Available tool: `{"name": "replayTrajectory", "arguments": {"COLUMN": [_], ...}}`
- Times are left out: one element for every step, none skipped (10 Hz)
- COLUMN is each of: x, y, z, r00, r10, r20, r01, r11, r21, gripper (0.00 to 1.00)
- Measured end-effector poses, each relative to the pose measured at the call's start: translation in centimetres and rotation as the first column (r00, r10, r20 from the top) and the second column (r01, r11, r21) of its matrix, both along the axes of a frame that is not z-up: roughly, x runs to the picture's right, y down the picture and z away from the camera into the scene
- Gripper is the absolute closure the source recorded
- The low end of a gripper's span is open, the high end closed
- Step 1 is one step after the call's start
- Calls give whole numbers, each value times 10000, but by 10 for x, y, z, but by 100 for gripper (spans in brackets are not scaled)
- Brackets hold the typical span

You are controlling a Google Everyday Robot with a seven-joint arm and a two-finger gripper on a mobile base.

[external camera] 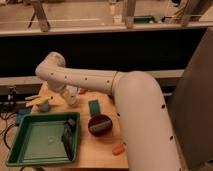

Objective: Wipe tray with towel

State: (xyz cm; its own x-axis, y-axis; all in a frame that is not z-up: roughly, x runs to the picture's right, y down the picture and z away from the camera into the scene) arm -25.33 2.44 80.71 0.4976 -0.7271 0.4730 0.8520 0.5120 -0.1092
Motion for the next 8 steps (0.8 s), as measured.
{"name": "replayTrajectory", "arguments": {"x": [4,7,8,10,11,10,10,9], "y": [-4,-7,-9,-9,-9,-8,-7,-6], "z": [9,19,24,28,31,34,36,39], "r00": [9999,9997,9995,9994,9993,9992,9991,9988], "r10": [53,81,126,173,184,180,176,175], "r20": [-143,-238,-280,-305,-328,-350,-387,-450], "r01": [-54,-85,-132,-183,-196,-195,-196,-202], "r11": [10000,9998,9997,9994,9992,9989,9985,9980], "r21": [-67,-167,-220,-307,-354,-431,-519,-594], "gripper": [20,20,20,20,20,20,20,20]}}
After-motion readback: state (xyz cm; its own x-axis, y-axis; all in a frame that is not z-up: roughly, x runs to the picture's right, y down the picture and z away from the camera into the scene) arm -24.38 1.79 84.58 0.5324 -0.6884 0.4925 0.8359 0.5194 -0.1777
